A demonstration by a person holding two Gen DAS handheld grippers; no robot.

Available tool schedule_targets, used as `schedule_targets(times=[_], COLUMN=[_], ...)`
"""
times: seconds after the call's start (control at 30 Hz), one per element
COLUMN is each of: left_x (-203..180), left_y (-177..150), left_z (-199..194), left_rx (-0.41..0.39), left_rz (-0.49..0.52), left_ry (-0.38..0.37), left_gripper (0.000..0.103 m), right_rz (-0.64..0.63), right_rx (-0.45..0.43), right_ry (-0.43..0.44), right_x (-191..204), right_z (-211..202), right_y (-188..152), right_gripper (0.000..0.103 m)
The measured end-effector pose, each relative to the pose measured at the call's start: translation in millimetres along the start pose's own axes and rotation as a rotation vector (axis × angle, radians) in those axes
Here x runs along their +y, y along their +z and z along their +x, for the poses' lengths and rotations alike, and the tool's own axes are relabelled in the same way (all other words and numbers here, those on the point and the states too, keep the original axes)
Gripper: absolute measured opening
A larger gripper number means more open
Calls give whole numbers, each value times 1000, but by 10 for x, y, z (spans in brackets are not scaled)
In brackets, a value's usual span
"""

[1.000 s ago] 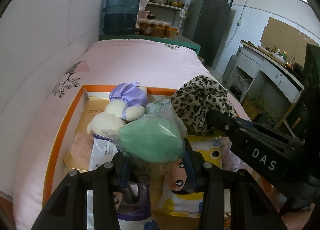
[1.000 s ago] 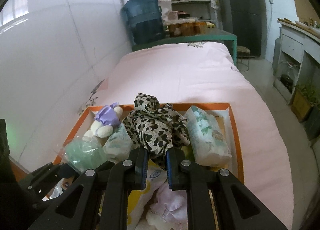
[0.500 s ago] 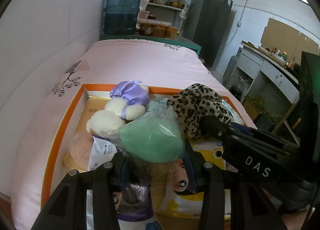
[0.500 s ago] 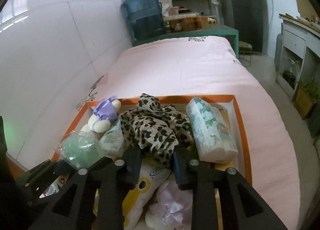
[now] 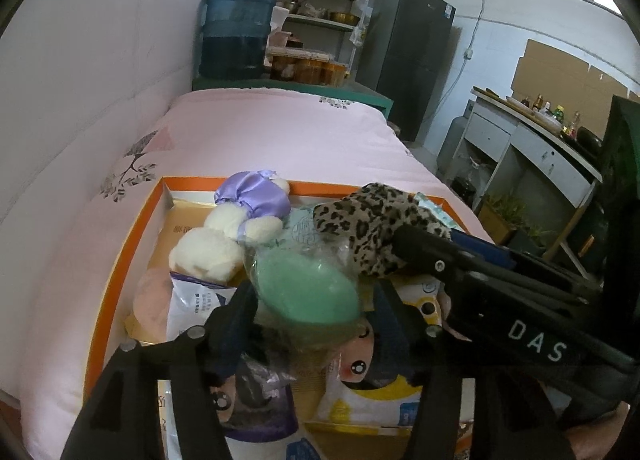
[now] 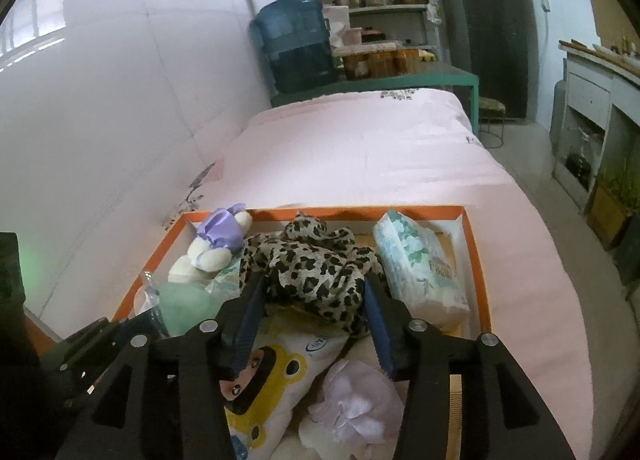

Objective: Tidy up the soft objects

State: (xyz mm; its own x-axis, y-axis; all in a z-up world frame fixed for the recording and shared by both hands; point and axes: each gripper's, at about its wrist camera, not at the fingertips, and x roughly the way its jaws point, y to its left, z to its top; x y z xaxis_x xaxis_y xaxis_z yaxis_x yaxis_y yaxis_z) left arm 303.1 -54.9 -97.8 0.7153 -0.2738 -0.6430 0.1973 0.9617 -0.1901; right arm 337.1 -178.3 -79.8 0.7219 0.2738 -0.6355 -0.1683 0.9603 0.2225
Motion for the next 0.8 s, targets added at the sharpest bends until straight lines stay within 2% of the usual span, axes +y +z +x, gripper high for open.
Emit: schedule_targets(times=[0.23,0.8], left_x=[7,-6], left_y=[11,24], left_z=[-103,-453], left_rx=[-31,-93], left_rz=[2,2], left_ry=[-3,-20], left_gripper=[64,64], right_rz=[0,60], right_rx=[-22,-140], right_ry=[0,-29], right_x=[3,-26], right_z=[-91,-482], right_y=[-5,-37], right_gripper=[55,55])
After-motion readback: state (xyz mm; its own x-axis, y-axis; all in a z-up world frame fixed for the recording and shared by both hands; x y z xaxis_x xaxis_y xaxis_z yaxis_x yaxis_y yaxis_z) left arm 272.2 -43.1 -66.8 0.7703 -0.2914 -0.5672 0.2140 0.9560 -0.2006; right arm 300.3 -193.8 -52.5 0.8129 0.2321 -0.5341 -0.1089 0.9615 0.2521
